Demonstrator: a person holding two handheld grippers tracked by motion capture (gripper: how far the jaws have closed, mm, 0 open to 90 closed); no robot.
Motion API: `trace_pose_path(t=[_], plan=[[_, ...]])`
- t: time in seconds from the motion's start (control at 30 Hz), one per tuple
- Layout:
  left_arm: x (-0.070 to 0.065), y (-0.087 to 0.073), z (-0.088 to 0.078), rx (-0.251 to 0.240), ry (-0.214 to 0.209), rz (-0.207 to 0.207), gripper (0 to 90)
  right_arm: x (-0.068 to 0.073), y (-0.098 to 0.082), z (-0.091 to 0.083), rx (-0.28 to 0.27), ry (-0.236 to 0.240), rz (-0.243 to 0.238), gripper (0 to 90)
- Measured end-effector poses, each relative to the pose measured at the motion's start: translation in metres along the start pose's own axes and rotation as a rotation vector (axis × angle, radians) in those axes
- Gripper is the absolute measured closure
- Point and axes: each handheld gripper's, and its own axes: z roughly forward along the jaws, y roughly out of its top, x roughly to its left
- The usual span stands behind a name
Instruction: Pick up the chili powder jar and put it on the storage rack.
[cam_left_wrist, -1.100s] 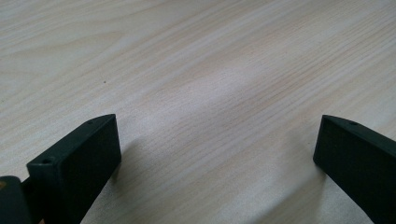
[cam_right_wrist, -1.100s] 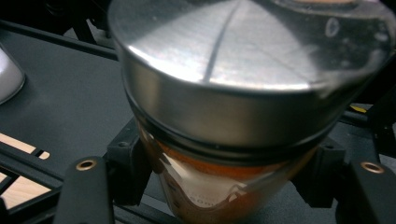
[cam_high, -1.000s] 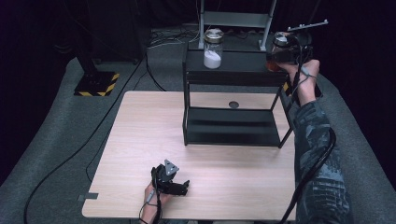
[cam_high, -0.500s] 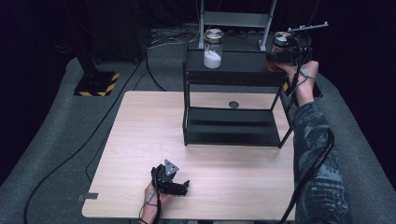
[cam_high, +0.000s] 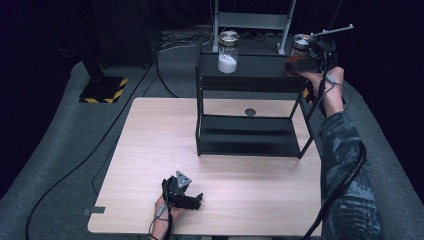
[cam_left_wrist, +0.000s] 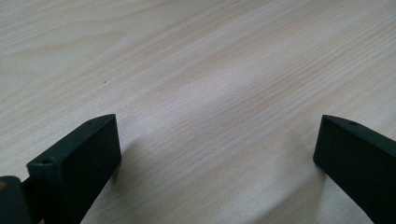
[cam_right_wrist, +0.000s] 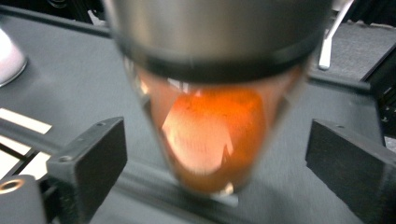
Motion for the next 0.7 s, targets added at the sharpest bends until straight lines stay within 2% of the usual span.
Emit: trace_pose_path(t=[0.1, 0.27, 0.33, 0.5, 0.7], plan=[[0.000, 0.000, 0.000, 0.000, 0.000, -0.001, 0.4, -0.001, -0.009, -0.009, 0.004, 0.022, -0.019, 0.0], [0.000, 0.000, 0.000, -0.001, 0.000, -0.001, 0.4, 0.000, -0.041, -0.027, -0.033, 0.039, -0.046, 0.0], [0.000, 0.000, 0.000, -0.002, 0.000, -0.001, 0.3, 0.000, -0.058, -0.034, -0.057, 0.048, -0.038, 0.0], [0.000, 0.000, 0.000, -0.001, 0.000, -0.001, 0.3, 0.008, -0.104, -0.045, -0.088, 0.067, -0.070, 0.0], [0.000, 0.000, 0.000, -0.001, 0.000, -0.001, 0.3, 0.015, -0.170, -0.050, -0.119, 0.091, -0.078, 0.0]])
